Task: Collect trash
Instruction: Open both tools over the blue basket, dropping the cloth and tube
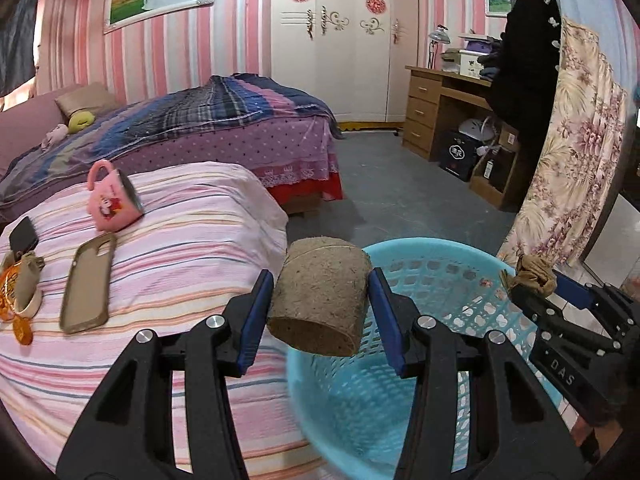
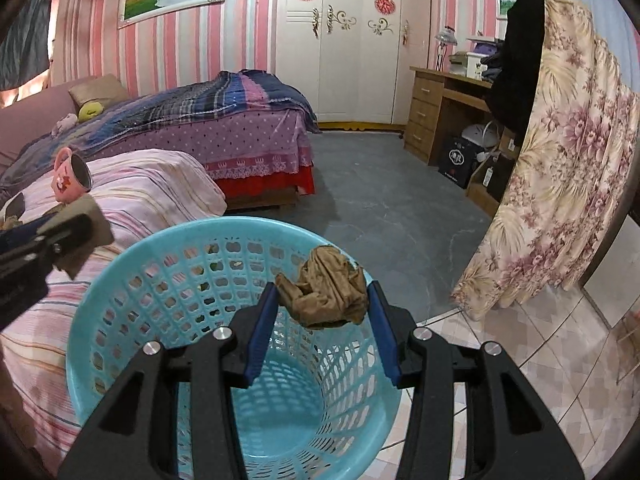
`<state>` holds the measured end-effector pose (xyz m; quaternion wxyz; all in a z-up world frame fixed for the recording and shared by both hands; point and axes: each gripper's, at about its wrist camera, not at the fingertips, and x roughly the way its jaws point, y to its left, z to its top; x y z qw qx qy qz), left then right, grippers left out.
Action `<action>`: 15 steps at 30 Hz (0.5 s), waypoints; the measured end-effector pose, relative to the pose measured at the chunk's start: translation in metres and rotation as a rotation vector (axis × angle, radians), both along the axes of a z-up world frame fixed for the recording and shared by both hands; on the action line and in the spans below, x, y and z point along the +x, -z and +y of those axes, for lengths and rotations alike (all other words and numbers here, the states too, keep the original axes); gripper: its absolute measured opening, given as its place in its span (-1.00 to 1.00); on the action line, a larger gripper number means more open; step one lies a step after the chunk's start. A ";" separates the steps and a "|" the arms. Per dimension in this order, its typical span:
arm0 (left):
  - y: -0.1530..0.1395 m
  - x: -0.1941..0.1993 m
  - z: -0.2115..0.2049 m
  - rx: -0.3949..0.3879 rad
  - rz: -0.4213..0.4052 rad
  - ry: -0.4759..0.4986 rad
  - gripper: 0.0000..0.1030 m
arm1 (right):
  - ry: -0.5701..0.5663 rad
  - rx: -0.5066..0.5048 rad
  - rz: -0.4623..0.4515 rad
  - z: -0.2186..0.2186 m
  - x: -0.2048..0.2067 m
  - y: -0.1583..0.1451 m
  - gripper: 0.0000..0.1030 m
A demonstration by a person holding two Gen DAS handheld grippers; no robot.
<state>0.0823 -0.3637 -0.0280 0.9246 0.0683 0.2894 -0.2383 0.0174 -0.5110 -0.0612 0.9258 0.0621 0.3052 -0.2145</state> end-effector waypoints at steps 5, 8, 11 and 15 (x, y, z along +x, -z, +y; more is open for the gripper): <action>0.002 0.005 -0.007 0.006 0.009 0.016 0.42 | 0.007 0.012 -0.006 -0.002 0.000 0.001 -0.11; 0.000 0.006 -0.001 0.002 -0.006 0.004 0.66 | 0.006 0.015 -0.001 -0.002 0.001 0.002 -0.11; -0.003 0.009 0.009 0.016 -0.021 -0.017 0.74 | 0.005 0.013 -0.003 -0.001 0.002 0.003 -0.11; -0.007 0.014 0.029 0.023 -0.043 -0.064 0.85 | 0.000 0.012 -0.002 0.002 0.005 0.004 -0.11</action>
